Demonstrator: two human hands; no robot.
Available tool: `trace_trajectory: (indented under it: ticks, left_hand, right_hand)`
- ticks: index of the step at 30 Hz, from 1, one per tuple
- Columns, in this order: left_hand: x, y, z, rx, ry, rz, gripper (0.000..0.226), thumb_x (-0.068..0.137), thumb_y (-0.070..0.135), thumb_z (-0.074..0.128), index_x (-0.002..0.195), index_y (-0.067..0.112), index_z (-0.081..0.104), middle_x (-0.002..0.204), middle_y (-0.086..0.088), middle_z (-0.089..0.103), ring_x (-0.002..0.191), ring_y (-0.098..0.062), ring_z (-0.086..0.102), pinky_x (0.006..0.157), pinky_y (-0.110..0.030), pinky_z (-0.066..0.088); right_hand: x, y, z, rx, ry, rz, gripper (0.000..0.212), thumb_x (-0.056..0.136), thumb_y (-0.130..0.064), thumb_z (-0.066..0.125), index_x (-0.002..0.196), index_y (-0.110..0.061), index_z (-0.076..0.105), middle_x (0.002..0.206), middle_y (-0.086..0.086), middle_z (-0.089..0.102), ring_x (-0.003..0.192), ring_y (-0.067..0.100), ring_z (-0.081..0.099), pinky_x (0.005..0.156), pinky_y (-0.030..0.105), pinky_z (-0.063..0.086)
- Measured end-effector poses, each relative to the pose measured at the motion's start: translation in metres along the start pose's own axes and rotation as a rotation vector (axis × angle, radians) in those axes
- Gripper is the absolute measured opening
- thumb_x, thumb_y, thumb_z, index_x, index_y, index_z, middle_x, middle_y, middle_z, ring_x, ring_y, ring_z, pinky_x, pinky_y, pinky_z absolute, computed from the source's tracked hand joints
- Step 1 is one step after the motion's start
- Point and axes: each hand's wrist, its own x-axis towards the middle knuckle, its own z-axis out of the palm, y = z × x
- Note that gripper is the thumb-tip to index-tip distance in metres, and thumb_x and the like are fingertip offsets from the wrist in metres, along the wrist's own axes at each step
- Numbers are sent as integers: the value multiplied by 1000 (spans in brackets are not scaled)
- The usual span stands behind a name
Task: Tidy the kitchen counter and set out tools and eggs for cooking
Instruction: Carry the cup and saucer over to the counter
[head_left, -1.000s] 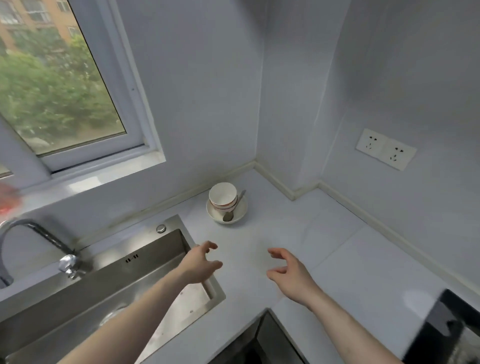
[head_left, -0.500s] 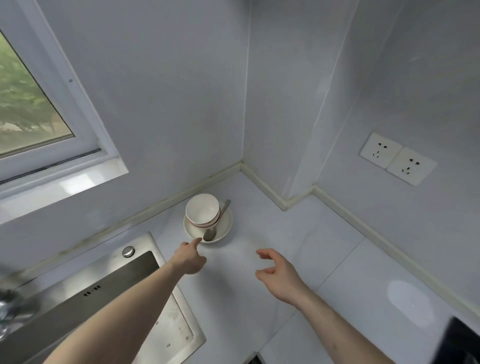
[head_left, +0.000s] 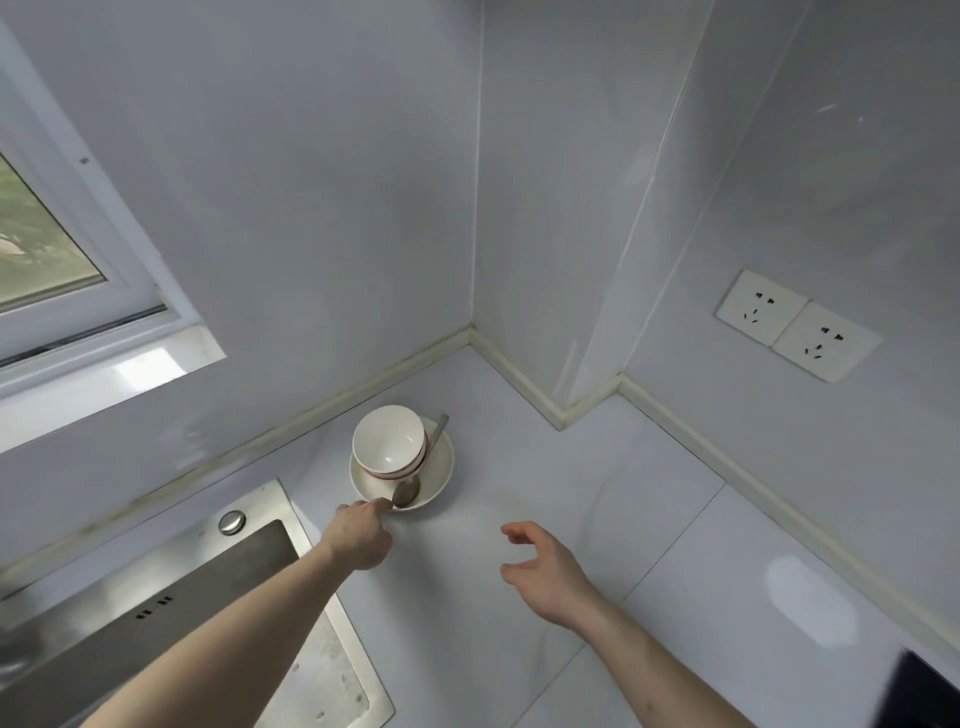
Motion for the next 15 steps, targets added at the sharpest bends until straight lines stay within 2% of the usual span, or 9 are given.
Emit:
trace_trajectory:
  ticks: [3, 9, 12, 15]
  left_hand:
    - [-8, -6, 11, -1, -14, 5, 65, 85, 16, 43, 149, 30, 44, 141, -8, 57, 130, -32, 47, 108, -35, 41]
    - [-50, -8, 34, 9, -39, 73, 71, 82, 12, 40, 149, 35, 45, 144, -3, 54, 130, -30, 44, 110, -35, 39]
    - [-72, -6, 47, 11, -74, 111, 75, 79, 12, 36, 149, 37, 44, 145, 0, 53, 130, -30, 43, 111, -35, 38]
    - [-86, -6, 59, 6, -121, 155, 72, 79, 15, 36, 146, 37, 48, 142, 2, 55, 130, -27, 47, 112, -34, 38]
  right_hand:
    - [7, 4, 9, -9, -21, 17, 50, 90, -21, 64, 138, -31, 53, 134, -11, 53, 90, 8, 64, 80, 18, 45]
    - [20, 17, 34, -56, -52, 77, 51, 91, -22, 65, 140, -23, 52, 137, -5, 56, 114, 12, 57, 90, 20, 43]
    - [26, 22, 46, -62, -27, 114, 56, 92, -29, 67, 143, -18, 48, 139, 0, 58, 123, 17, 57, 99, 25, 44]
    - [29, 28, 57, -30, -14, 141, 65, 90, -38, 70, 145, -15, 44, 142, 2, 58, 128, 19, 57, 99, 26, 44]
